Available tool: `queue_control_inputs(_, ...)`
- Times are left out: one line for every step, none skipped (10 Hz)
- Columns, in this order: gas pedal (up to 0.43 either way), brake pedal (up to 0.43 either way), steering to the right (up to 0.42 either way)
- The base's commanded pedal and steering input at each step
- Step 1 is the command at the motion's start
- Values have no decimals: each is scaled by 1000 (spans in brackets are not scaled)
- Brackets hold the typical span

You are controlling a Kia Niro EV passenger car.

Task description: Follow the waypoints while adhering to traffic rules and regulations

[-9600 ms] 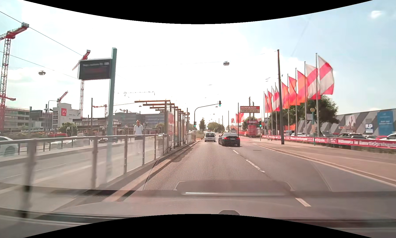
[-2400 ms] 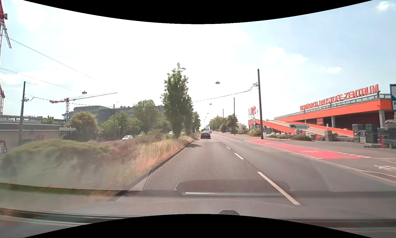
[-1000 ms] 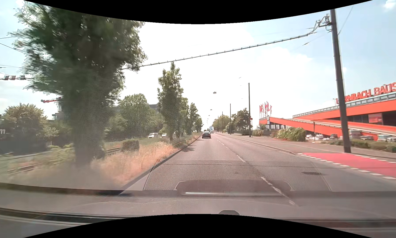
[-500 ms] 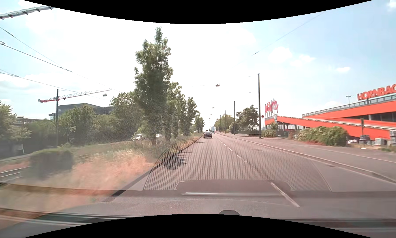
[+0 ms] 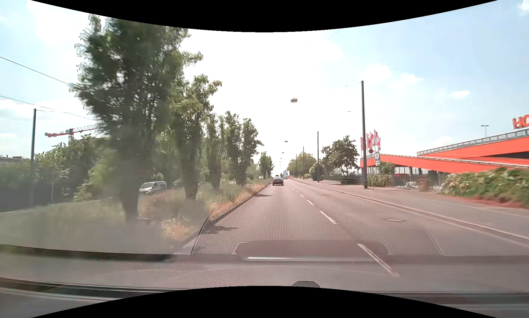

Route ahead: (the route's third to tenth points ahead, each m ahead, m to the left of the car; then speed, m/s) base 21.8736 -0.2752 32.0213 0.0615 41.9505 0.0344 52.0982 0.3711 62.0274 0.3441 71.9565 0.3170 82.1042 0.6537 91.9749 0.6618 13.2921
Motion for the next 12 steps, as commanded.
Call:
queue_control_inputs(130,0,-7)
queue_control_inputs(130,0,-7)
queue_control_inputs(130,0,-7)
queue_control_inputs(130,0,-7)
queue_control_inputs(130,0,-7)
queue_control_inputs(130,0,-7)
queue_control_inputs(130,0,-7)
queue_control_inputs(130,0,-7)
queue_control_inputs(130,0,-7)
queue_control_inputs(130,0,-7)
queue_control_inputs(130,0,-7)
queue_control_inputs(130,0,-7)
